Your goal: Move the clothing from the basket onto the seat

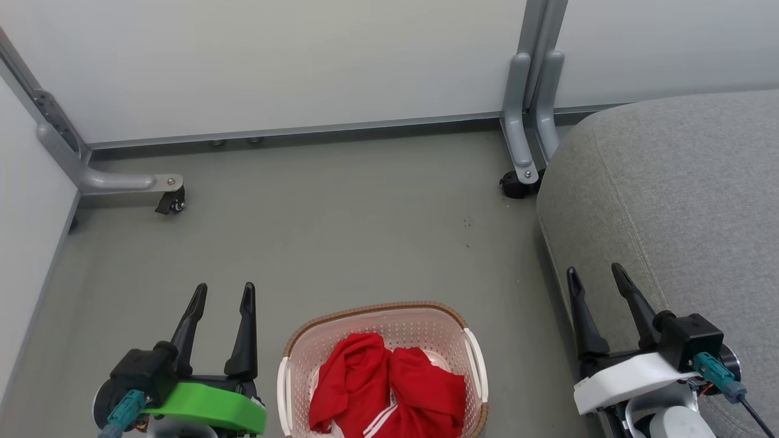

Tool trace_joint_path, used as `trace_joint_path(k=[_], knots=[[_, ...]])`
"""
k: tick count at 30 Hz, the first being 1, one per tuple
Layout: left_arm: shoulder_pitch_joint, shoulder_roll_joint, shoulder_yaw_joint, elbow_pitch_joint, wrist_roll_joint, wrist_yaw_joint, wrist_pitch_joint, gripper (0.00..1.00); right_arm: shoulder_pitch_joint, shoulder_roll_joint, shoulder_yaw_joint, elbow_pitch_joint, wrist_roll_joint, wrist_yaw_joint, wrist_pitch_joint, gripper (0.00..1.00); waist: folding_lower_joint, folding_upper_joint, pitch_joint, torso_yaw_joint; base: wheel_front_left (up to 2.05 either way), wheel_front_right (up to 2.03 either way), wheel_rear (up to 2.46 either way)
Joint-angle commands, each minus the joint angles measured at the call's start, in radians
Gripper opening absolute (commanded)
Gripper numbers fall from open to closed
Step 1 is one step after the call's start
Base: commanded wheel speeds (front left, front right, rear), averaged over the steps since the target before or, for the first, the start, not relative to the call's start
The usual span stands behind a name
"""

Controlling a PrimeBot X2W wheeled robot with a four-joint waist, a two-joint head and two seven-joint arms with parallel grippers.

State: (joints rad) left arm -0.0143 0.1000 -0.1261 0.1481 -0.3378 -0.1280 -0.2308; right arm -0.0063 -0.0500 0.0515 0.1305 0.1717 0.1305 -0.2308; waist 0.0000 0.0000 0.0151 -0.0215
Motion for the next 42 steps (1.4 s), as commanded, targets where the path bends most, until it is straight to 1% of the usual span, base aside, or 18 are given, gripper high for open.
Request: trace_joint_path(k=[1, 17, 22, 35, 42], knots=[[0.007, -0.001, 0.002, 0.001, 0.027, -0.004, -0.008, 1.0, 0.003, -0.002, 0.003, -0.004, -0.02, 0.0, -0.009, 1.0, 0.0, 0.0, 0.001, 0.0, 0.0, 0.0, 0.0], [0.021, -0.008, 0.007, 0.006, 0.128, -0.004, -0.038, 1.0, 0.01, -0.001, 0.005, -0.006, -0.076, 0.0, -0.037, 1.0, 0.0, 0.0, 0.015, 0.0, 0.0, 0.0, 0.0], [0.023, -0.011, 0.017, 0.011, 0.122, -0.004, -0.035, 1.0, 0.01, -0.001, 0.001, -0.001, -0.054, 0.0, -0.035, 1.0, 0.0, 0.0, 0.018, 0.0, 0.0, 0.0, 0.0], [0.019, -0.018, 0.033, 0.023, 0.122, -0.004, -0.034, 1.0, 0.003, -0.001, -0.002, -0.006, -0.042, 0.0, -0.035, 1.0, 0.0, 0.0, 0.029, 0.006, 0.0, 0.0, 0.0], [-0.019, -0.022, 0.036, 0.05, 0.137, -0.004, -0.034, 1.0, -0.02, -0.001, -0.002, -0.022, -0.034, 0.0, -0.035, 1.0, 0.0, 0.0, 0.072, 0.005, 0.0, 0.0, 0.0]])
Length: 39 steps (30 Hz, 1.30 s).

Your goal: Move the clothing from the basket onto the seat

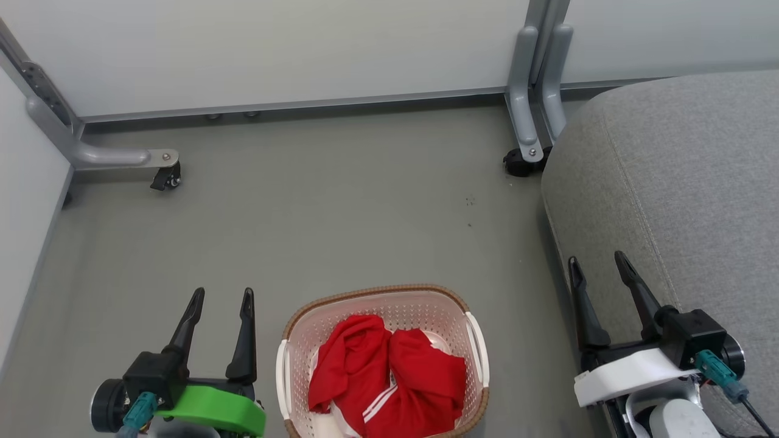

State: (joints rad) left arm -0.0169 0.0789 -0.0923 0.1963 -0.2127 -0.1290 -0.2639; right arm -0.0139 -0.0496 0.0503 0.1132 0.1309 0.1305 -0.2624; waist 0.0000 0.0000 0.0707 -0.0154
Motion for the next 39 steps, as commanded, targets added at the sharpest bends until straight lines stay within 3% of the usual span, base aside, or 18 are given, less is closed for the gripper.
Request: trace_joint_path(k=[1, 8, 24, 30, 39], knots=[[-0.026, -0.002, -0.001, 0.013, 0.013, -0.003, -0.001, 1.0, -0.016, -0.002, -0.002, -0.006, 0.008, 0.0, -0.003, 1.0, 0.0, 0.0, 0.026, -0.002, 0.0, 0.0, 0.0], [-0.125, -0.011, -0.072, 0.136, 0.034, -0.003, 0.0, 1.0, -0.065, -0.002, 0.002, -0.035, 0.012, 0.0, -0.003, 1.0, 0.0, 0.0, 0.136, -0.02, 0.0, 0.0, 0.0], [-0.45, -0.022, -0.192, 0.581, 0.088, -0.003, 0.0, 1.0, -0.248, -0.001, 0.055, -0.105, 0.069, 0.0, -0.003, 1.0, 0.0, 0.0, 0.482, -0.133, 0.0, 0.0, 0.0], [-0.567, 0.002, -0.227, 0.759, 0.124, -0.002, -0.001, 1.0, -0.307, -0.001, 0.075, -0.123, 0.097, 0.0, -0.003, 1.0, 0.0, 0.0, 0.603, -0.185, 0.0, 0.0, 0.0], [-0.731, 0.038, -0.289, 0.94, 0.197, 0.036, -0.001, 1.0, -0.366, -0.001, 0.102, -0.141, 0.159, 0.0, -0.004, 1.0, 0.0, 0.0, 0.754, -0.242, 0.0, 0.0, 0.0]])
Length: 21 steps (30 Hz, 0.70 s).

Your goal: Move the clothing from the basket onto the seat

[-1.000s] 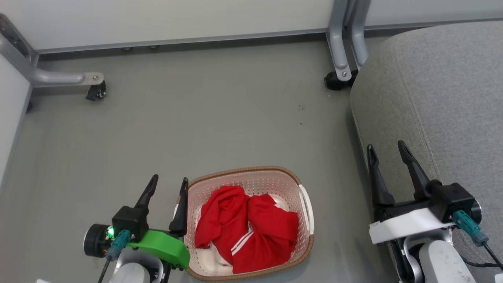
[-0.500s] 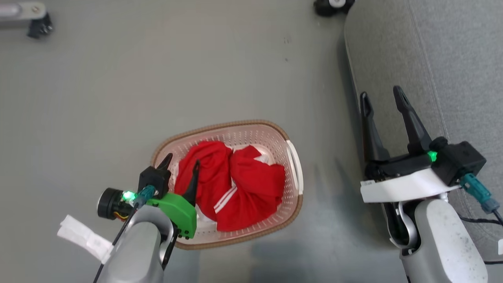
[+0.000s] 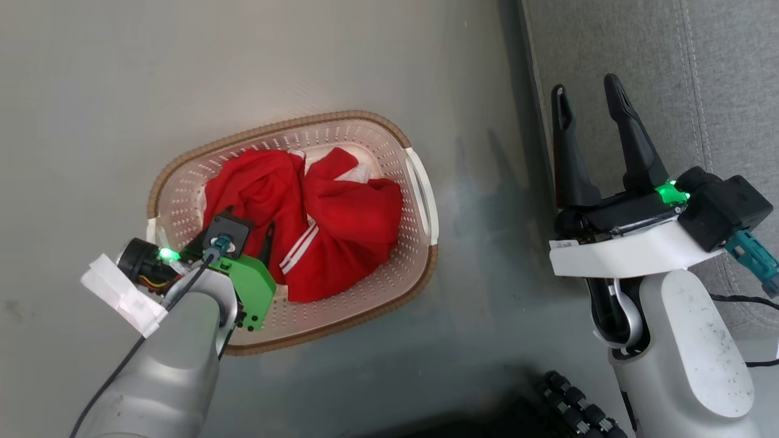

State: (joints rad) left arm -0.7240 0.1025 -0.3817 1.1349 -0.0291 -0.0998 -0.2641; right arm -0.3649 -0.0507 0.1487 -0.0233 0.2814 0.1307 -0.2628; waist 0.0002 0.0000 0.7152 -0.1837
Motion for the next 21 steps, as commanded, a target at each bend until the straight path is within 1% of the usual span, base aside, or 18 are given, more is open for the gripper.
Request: trace_joint_path(k=[1, 7, 12, 14, 21], knots=[[-0.037, 0.019, -0.005, 0.013, 0.02, 0.012, 0.0, 1.0, -0.018, 0.001, 0.007, -0.004, 0.015, 0.0, -0.003, 1.0, -0.0002, 0.0, 0.119, -0.078, 0.0, 0.0, 0.0], [-0.132, 0.055, -0.044, 0.083, 0.057, 0.035, 0.004, 1.0, -0.044, 0.001, 0.031, -0.011, 0.057, 0.0, -0.003, 1.0, -0.0002, 0.0, 0.183, -0.106, 0.0, 0.0, 0.0], [-0.186, 0.082, -0.071, 0.112, 0.082, 0.037, 0.025, 1.0, -0.058, 0.001, 0.045, -0.017, 0.079, 0.0, -0.003, 1.0, -0.0002, 0.0, 0.214, -0.125, 0.0, 0.0, 0.0], [-0.2, 0.092, -0.075, 0.118, 0.074, 0.038, 0.027, 1.0, -0.063, 0.001, 0.049, -0.019, 0.089, 0.0, -0.003, 1.0, -0.0002, 0.0, 0.225, -0.133, 0.0, 0.0, 0.0], [-0.239, 0.129, -0.087, 0.14, 0.081, 0.075, 0.098, 1.0, -0.073, 0.0, 0.063, -0.023, 0.119, 0.0, -0.003, 1.0, -0.0002, 0.0, 0.258, -0.16, 0.0, 0.0, 0.0]])
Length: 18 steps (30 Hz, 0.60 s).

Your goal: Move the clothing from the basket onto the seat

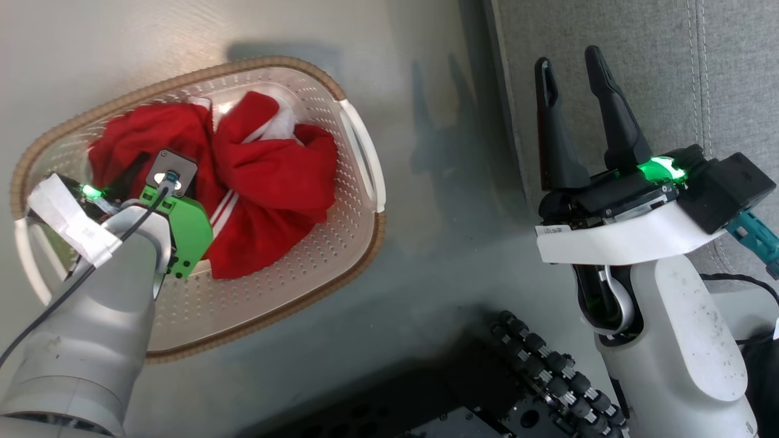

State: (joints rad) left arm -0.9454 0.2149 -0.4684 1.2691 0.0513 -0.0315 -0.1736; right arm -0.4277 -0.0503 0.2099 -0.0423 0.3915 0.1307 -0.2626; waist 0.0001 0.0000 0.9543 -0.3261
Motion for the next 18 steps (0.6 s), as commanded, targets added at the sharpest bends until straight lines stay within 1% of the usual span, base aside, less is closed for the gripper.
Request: trace_joint_path(k=[1, 4, 9, 17, 18], knots=[[-0.02, 0.022, 0.0, 0.008, -0.001, 0.012, 0.021, 1.0, -0.011, 0.0, 0.002, -0.004, 0.01, 0.0, -0.003, 1.0, -0.0001, 0.0, 0.022, -0.02, 0.0, 0.0, 0.0], [-0.029, 0.028, -0.009, 0.012, 0.004, 0.023, 0.05, 1.0, -0.013, 0.0, 0.007, -0.006, 0.018, 0.0, -0.003, 1.0, -0.0001, 0.0, 0.035, -0.026, 0.0, 0.0, 0.0], [-0.039, 0.044, -0.021, 0.016, 0.003, 0.015, 0.104, 1.0, -0.023, 0.0, 0.018, -0.01, 0.032, 0.0, -0.003, 1.0, -0.0001, 0.0, 0.058, -0.035, 0.0, 0.0, 0.0], [-0.043, 0.059, -0.029, 0.019, -0.012, 0.025, 0.216, 1.0, -0.03, 0.0, 0.029, -0.016, 0.046, 0.0, -0.003, 1.0, -0.0001, 0.0, 0.079, -0.051, 0.0, 0.0, 0.0], [-0.042, 0.061, -0.025, 0.019, -0.017, 0.027, 0.233, 0.94, -0.031, 0.0, 0.03, -0.017, 0.047, 0.0, -0.003, 1.0, -0.0001, 0.0, 0.082, -0.053, 0.0, 0.0, 0.0]])
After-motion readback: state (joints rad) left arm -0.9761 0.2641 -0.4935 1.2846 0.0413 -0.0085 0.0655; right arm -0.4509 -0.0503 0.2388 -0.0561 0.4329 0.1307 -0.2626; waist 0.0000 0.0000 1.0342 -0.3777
